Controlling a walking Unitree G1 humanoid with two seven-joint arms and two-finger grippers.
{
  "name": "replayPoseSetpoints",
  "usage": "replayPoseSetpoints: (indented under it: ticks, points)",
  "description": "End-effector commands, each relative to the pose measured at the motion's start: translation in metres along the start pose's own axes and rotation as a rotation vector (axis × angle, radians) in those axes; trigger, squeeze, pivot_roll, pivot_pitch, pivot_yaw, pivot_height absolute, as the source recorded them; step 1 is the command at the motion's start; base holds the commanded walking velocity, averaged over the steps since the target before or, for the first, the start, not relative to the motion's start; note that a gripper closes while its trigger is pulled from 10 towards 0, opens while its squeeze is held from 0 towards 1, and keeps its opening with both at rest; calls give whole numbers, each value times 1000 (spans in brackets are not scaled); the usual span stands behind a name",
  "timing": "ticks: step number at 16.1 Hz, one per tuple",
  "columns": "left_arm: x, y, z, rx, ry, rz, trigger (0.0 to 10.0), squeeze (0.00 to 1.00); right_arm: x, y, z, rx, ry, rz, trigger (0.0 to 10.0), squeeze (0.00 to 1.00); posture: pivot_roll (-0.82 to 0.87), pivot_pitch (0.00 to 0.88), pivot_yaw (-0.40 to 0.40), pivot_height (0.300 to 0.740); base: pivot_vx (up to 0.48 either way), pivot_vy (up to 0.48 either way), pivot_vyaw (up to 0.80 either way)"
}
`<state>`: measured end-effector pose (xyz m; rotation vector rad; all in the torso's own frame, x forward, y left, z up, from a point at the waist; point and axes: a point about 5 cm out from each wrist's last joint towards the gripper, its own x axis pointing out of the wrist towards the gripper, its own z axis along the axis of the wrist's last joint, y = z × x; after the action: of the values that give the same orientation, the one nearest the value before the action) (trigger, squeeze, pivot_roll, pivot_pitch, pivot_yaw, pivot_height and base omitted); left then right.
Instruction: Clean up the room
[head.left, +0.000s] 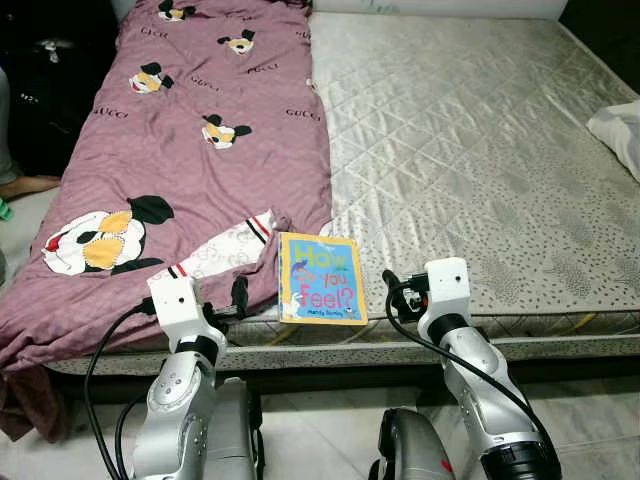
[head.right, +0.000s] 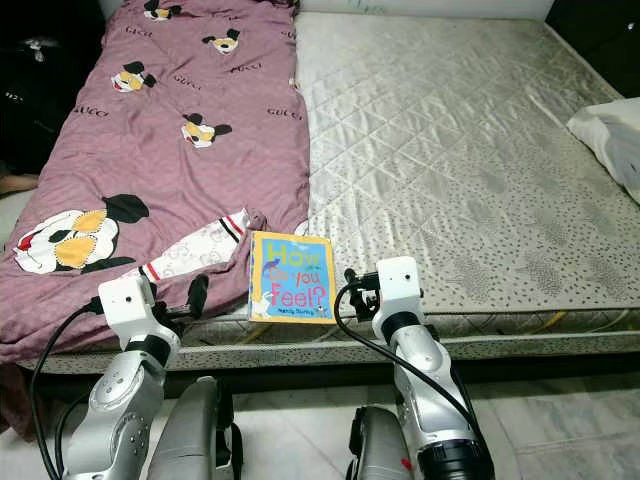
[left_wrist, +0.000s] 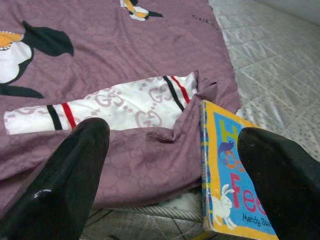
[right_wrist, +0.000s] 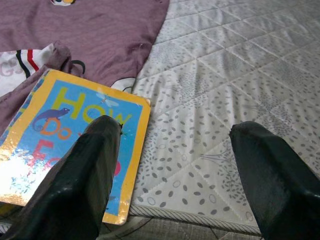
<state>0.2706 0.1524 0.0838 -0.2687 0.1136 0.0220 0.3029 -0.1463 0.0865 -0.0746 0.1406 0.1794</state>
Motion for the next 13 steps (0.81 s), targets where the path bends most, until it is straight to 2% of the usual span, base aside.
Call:
replayPoseSetpoints:
  ticks: [1,10,13]
  points:
    - [-2,-2,-1,0,-2,-7,10000,0,-3,-5,-4,20,9,-18,10000,0,9,171,-27,625,352,0,0]
    - [0,-5,-2,-9,1,-16,10000,0,-4,-6,-5,7,7,-24,10000,0,1,177,-25,625,340,0,0]
    - [0,-6,-2,-13,3,-17,10000,0,-4,-8,-4,4,6,-28,10000,0,1,177,-25,625,193,0,0]
